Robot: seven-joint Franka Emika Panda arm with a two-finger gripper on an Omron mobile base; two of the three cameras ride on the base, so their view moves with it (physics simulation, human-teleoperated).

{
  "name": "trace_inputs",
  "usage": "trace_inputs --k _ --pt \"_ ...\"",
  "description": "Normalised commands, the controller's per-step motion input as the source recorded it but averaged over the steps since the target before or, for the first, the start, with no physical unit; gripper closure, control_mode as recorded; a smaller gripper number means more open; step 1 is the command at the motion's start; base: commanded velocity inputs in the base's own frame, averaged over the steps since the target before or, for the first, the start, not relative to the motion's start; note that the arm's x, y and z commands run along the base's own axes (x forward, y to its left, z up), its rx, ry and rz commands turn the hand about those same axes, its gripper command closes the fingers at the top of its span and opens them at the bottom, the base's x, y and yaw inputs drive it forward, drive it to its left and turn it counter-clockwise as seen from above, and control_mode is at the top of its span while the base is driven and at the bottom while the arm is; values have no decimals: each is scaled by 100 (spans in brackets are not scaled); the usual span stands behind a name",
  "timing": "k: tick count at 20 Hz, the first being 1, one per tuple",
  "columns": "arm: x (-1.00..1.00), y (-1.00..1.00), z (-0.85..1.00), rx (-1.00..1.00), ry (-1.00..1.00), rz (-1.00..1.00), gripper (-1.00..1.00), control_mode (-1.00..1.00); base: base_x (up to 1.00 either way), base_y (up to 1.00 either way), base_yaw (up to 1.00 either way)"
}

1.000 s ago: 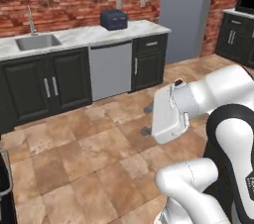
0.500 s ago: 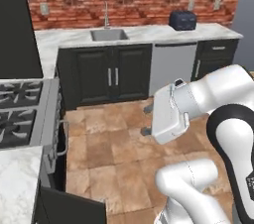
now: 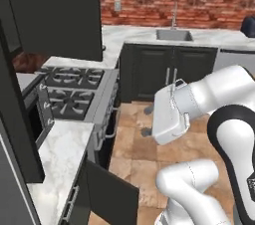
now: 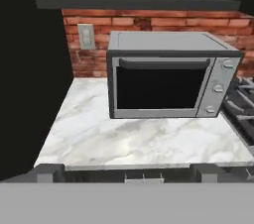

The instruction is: There is a bowl on the dining counter. Grab a lemon wedge from the fridge and place it in the bowl. Then get the liquor bottle and glass cup from the cabinet and place them next to the bowl.

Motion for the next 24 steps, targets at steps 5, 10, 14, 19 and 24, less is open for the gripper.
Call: trace_inputs --k 5,10,14,19,24 --pt "0 0 0 0 0 0 -100 100 -1 31 54" --pt "0 0 0 0 0 0 -100 100 0 28 55" --pt "0 0 0 0 0 0 -100 100 5 7 57" --pt "0 0 0 0 0 0 -100 100 7 2 58" --pt "0 0 0 0 0 0 -100 100 5 0 56"
